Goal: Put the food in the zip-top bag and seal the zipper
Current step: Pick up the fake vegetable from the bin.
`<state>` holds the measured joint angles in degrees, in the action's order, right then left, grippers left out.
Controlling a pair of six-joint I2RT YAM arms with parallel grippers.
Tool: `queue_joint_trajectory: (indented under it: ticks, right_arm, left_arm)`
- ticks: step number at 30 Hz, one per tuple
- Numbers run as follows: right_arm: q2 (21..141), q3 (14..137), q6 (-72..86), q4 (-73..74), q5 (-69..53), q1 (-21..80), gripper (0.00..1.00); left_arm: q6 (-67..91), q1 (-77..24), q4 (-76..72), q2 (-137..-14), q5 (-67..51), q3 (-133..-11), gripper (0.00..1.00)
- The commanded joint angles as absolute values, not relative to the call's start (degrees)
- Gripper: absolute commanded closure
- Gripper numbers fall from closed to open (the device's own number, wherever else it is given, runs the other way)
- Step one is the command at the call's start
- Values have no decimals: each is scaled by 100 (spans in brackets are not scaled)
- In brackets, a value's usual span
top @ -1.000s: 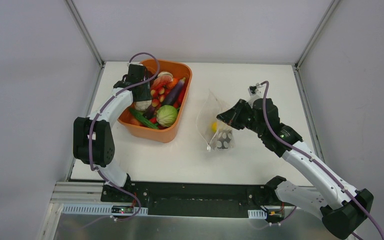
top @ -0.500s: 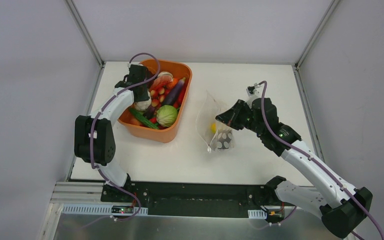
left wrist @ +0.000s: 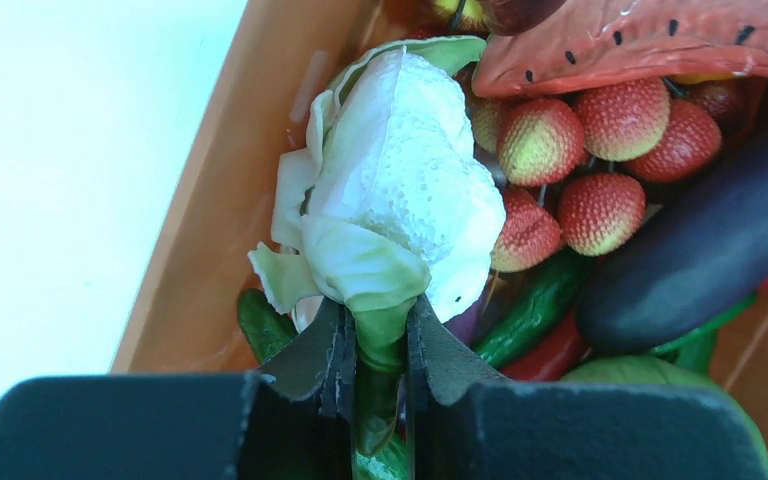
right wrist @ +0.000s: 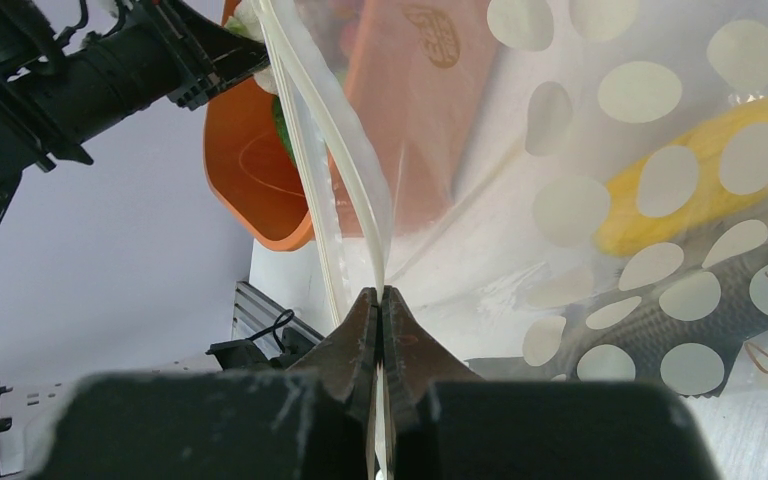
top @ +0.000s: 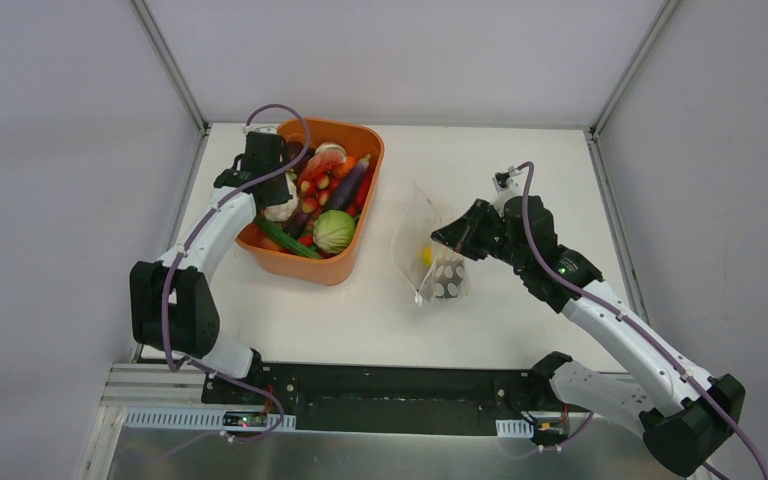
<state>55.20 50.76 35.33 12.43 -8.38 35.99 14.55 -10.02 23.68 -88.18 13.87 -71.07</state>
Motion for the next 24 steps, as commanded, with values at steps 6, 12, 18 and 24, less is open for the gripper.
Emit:
queue_joint_trajectory:
  ticks: [6,12,18,24]
  right_arm:
    - [5523,5208,3496,1094,-853,3580,100]
    - [5600,5256,3532,1042,-807,3583,100]
    - [5637,5239,3548,970,-810,3577,100]
    - [5688,5168,3665,855,-838,3577,100]
  left_arm:
    - [1755,-974,2584,-7432,617,-6901,100]
    - [1941,-1010,2639,-6708,172,-6864,100]
    - [2040,-1089,2944,-6390,-648,-6958,100]
    - [2794,-1402,2303,-5852,-1586,-6652,100]
